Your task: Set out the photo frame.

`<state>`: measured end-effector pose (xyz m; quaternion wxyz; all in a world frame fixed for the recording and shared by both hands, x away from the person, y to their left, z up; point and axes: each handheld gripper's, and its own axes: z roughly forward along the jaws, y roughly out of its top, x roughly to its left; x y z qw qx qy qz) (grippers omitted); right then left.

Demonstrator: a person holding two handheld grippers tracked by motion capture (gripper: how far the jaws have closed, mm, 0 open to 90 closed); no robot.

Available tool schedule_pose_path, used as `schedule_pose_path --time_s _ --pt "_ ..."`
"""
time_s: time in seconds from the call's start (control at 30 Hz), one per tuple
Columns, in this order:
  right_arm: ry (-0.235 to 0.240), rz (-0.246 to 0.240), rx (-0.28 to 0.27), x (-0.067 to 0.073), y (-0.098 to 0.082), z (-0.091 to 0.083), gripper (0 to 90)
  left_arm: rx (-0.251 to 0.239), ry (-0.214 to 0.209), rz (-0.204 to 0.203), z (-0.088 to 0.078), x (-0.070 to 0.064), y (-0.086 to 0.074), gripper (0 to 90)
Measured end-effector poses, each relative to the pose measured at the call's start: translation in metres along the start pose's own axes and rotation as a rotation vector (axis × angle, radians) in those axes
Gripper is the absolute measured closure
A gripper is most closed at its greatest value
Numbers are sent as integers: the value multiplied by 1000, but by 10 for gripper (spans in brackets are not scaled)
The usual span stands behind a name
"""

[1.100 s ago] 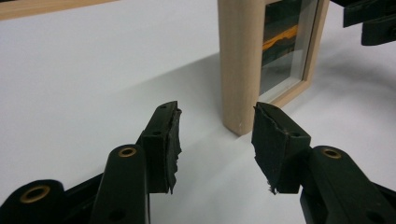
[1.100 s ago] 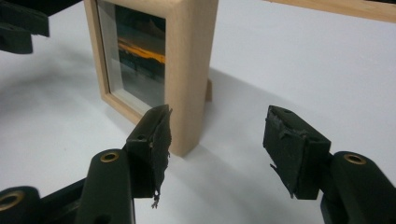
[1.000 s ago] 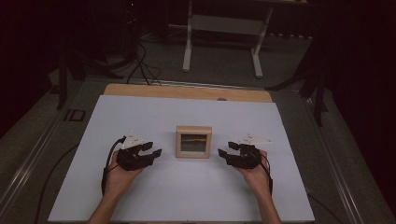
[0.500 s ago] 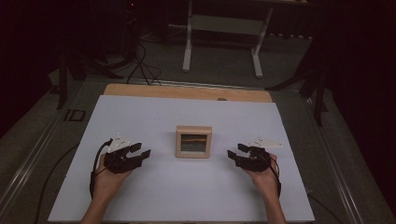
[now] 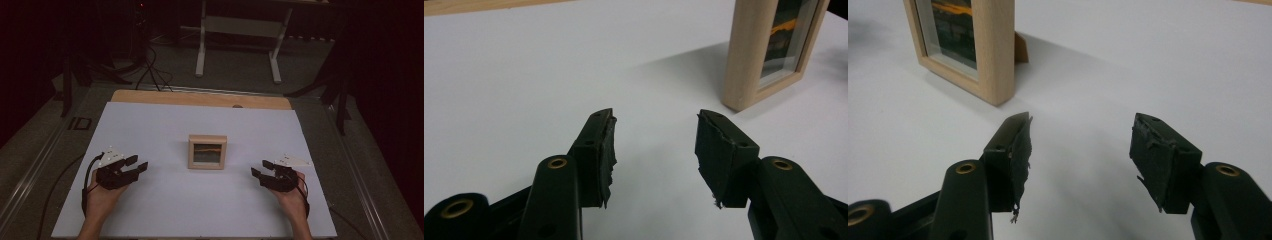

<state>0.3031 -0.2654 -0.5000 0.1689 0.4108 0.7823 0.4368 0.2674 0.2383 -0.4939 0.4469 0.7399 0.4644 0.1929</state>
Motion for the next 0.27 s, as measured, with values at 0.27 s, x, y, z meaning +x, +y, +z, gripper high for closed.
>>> schedule_pose_path --time_s 0.27 --pt "-26 16 -12 -8 -12 -18 409 11 16 -4 -11 5 -9 503"
